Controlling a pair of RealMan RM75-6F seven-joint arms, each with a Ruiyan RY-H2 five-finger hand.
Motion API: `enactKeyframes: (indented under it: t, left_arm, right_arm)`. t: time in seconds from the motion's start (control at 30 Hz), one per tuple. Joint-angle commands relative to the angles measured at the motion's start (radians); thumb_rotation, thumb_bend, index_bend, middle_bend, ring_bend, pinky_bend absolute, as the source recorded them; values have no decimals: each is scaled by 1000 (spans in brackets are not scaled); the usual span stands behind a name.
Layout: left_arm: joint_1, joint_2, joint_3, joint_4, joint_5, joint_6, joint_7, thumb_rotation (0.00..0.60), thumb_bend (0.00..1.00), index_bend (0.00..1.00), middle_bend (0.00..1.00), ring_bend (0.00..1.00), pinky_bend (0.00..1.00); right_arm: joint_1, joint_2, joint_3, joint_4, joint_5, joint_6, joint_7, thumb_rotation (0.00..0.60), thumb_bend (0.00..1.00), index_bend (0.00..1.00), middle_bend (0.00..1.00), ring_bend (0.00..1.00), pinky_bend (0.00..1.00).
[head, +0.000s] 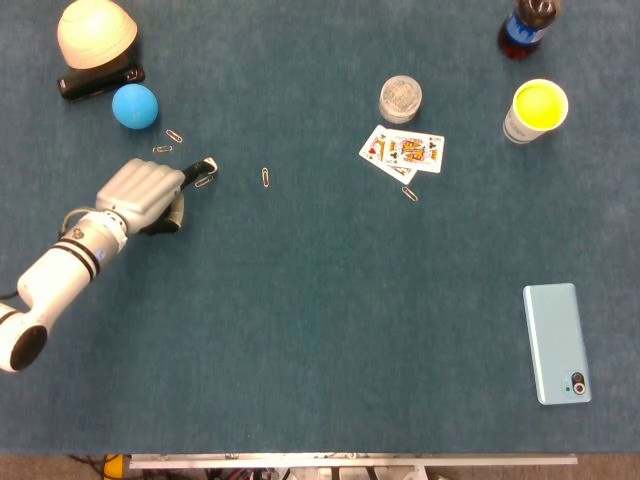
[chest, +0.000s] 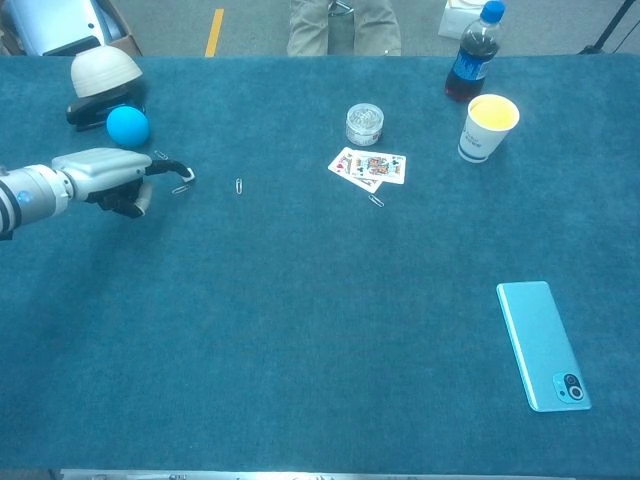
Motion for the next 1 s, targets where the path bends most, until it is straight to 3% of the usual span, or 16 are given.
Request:
enactKeyframes:
  t: [0.03,0.53,1.0]
  left_arm:
    - [-4,6,1,3,-5,-4,6,523,877,99,1000,1000,985]
    - [2,30,2,-50,-13,22,13,524,877,99,1000,1000,985]
    - [4,-11,6,-11,-16,22,-4,524,877,99,1000,1000,985]
  right_arm:
    - [-1,1,0,-3,0,1,-3,600,448,282,381,268,351]
    - [-6,3,-1,-10,-6,11,-5,600,448,282,381,268,351]
    - [-14,8,-1,-5,-4,18,6,600,448,282,381,268,351]
